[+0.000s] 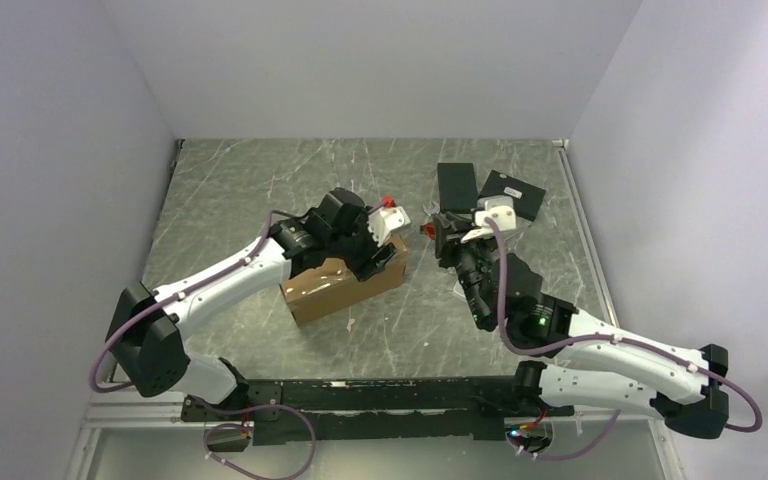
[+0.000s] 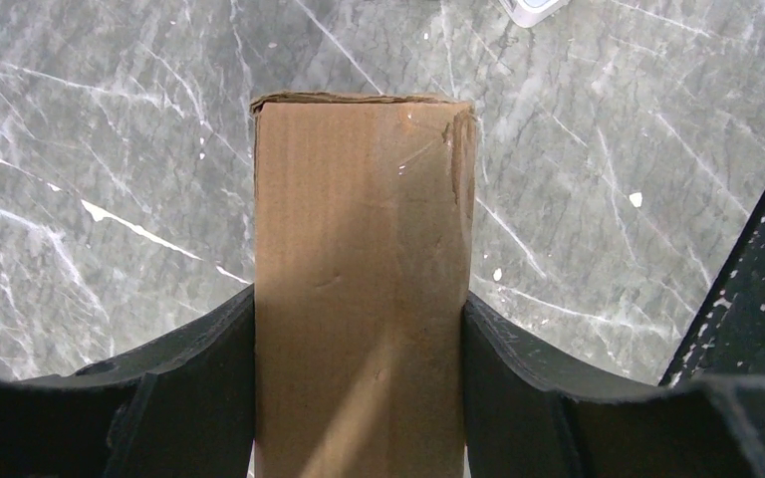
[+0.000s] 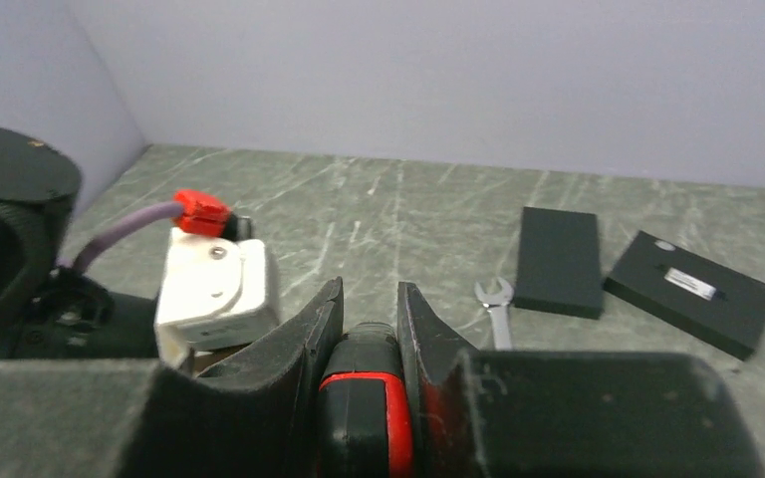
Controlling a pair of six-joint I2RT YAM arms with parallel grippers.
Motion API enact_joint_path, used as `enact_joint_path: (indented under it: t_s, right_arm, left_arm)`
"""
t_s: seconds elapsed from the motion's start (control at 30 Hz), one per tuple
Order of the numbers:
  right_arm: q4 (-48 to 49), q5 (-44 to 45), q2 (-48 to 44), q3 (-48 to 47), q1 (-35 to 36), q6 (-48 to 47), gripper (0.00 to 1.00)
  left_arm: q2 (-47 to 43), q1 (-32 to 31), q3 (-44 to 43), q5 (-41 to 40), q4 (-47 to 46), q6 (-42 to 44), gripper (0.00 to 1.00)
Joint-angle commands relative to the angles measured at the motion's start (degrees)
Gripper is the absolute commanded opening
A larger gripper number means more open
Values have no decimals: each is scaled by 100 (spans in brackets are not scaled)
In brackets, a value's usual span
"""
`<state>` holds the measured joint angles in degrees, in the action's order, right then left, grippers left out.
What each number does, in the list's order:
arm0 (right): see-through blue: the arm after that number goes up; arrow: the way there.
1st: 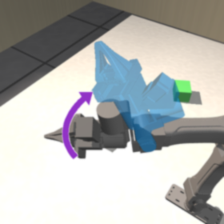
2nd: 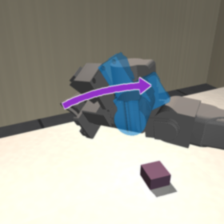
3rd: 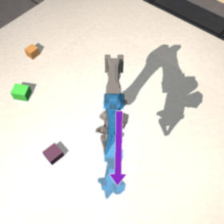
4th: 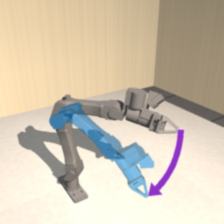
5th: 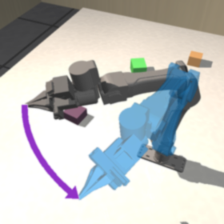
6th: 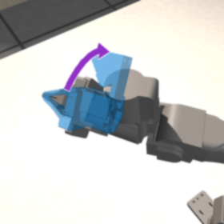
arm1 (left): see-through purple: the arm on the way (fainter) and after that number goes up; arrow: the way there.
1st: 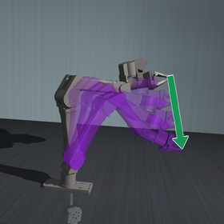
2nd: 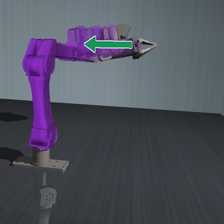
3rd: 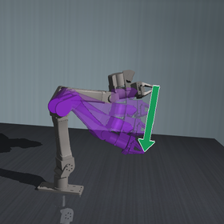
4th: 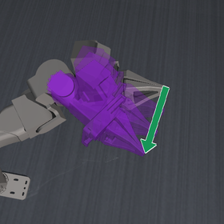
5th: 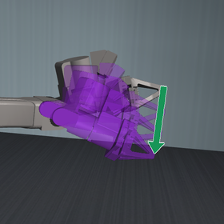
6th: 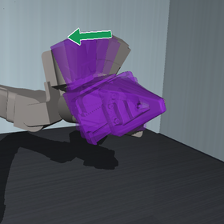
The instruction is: Unpack the express box
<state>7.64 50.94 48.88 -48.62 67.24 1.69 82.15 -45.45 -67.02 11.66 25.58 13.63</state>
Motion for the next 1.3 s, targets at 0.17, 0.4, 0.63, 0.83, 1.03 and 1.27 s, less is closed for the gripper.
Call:
enact_joint_path:
  t_s: [0.17,0.4,0.63,0.83,1.03,1.27]
  right_arm:
    - [-2210,406,-364,108,-850,1250,0]
    - [-3617,-2856,1009,-396,-2515,1757,0]
    - [-5340,-3682,2842,-1727,-2558,1587,0]
    - [-6345,-3632,3502,-2548,-2557,1544,0]
    - [-6850,-3097,4427,-2957,-2558,1527,0]
    - [-6669,-2908,5245,-3109,-2558,1617,5]
  left_arm:
    - [284,907,-553,760,-14,-1292,46]
    - [834,2613,-200,3254,-1326,-3628,46]
    - [1630,3591,513,4516,-3350,-5783,43]
    - [1650,3732,397,4118,-2616,-5461,47]
    - [1635,3763,489,3868,-2578,-5512,48]
    - [1533,3772,501,3774,-2568,-5435,49]
